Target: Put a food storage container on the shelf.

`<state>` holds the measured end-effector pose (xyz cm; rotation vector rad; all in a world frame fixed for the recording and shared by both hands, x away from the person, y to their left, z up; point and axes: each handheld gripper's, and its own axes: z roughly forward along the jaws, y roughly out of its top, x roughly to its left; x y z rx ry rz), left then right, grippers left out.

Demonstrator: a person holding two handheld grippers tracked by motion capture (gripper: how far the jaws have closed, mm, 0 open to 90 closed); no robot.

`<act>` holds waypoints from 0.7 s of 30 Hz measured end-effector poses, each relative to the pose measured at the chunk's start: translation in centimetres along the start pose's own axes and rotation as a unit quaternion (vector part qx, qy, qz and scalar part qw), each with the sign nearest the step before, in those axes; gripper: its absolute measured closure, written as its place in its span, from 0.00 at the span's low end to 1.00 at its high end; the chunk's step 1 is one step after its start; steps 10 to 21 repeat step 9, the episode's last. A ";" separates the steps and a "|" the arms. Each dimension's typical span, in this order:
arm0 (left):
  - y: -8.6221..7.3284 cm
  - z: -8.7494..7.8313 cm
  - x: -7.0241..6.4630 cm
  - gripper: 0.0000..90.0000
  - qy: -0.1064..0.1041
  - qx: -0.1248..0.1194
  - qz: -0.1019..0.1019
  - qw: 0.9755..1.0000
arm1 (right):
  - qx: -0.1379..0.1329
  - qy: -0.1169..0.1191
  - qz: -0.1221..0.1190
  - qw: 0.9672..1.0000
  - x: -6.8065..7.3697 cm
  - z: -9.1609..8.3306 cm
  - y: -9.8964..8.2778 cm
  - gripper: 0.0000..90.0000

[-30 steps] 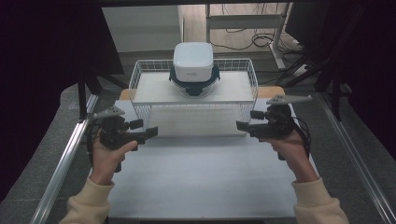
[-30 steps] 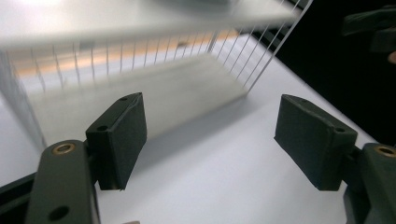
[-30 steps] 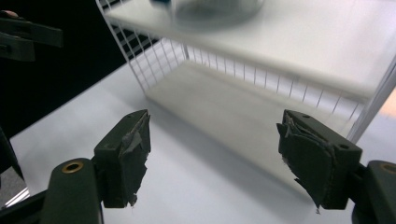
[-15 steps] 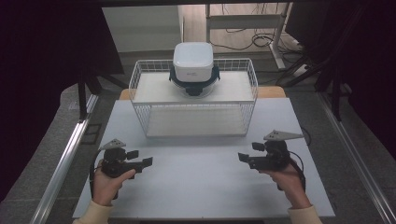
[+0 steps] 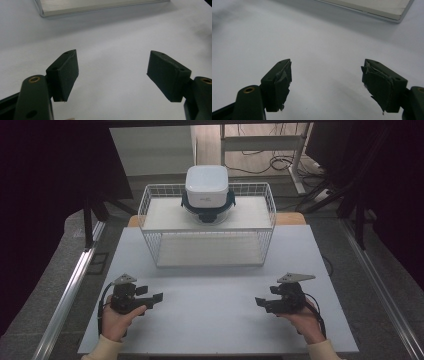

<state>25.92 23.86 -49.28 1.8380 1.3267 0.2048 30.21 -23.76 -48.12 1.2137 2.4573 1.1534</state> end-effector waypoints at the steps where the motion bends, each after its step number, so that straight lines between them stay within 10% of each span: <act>1: 0.0 0.0 0.0 0.27 0.001 0.000 0.000 1.000 | 0.001 -0.001 -0.001 1.000 0.0 0.0 0.0 0.26; 21: -0.1 0.5 0.1 0.26 0.007 0.003 0.006 1.000 | -0.013 -0.007 -0.008 1.000 -0.1 -0.2 0.1 0.25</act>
